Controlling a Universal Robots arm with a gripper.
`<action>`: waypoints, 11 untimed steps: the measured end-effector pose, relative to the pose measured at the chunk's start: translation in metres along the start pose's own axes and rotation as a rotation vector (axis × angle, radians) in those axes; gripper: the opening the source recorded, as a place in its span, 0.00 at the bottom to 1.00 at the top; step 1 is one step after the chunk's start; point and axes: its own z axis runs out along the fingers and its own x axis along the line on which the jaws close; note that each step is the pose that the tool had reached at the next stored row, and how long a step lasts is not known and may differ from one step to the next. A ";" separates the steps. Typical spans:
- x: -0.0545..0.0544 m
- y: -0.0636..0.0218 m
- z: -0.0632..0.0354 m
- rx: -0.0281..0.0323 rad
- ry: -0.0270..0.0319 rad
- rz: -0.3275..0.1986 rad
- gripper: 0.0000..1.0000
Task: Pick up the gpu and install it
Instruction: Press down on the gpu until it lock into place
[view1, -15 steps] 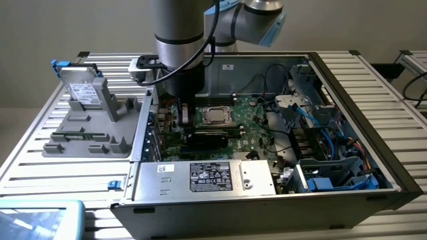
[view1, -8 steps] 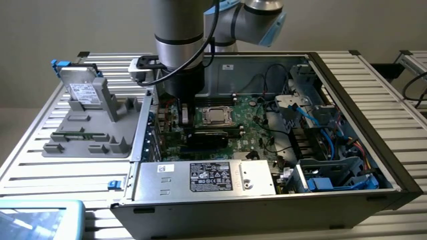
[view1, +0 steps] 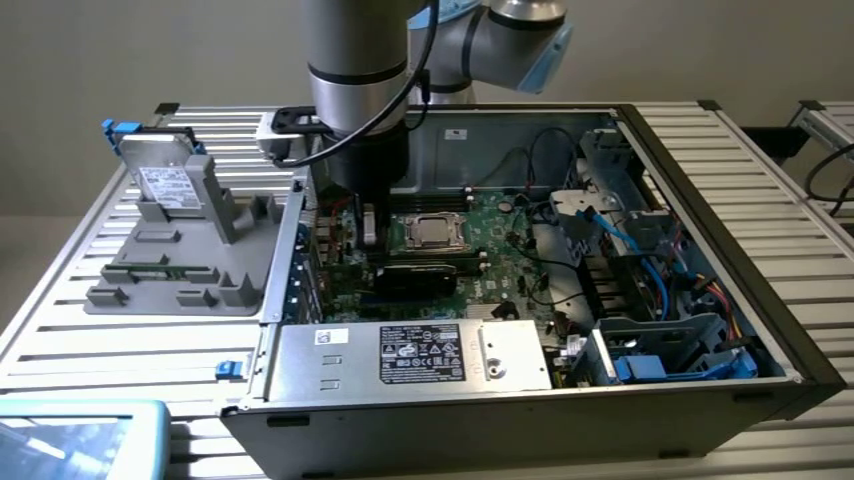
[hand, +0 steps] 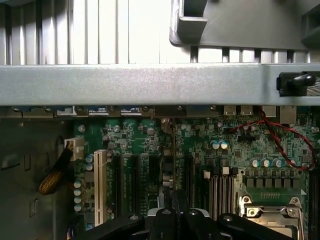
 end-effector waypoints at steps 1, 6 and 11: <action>0.000 -0.0011 -0.0030 -0.0002 0.0005 0.000 0.12; 0.000 -0.0197 -0.0043 -0.0003 -0.0015 0.000 0.12; 0.006 -0.0231 -0.0028 -0.0008 -0.0159 0.000 0.12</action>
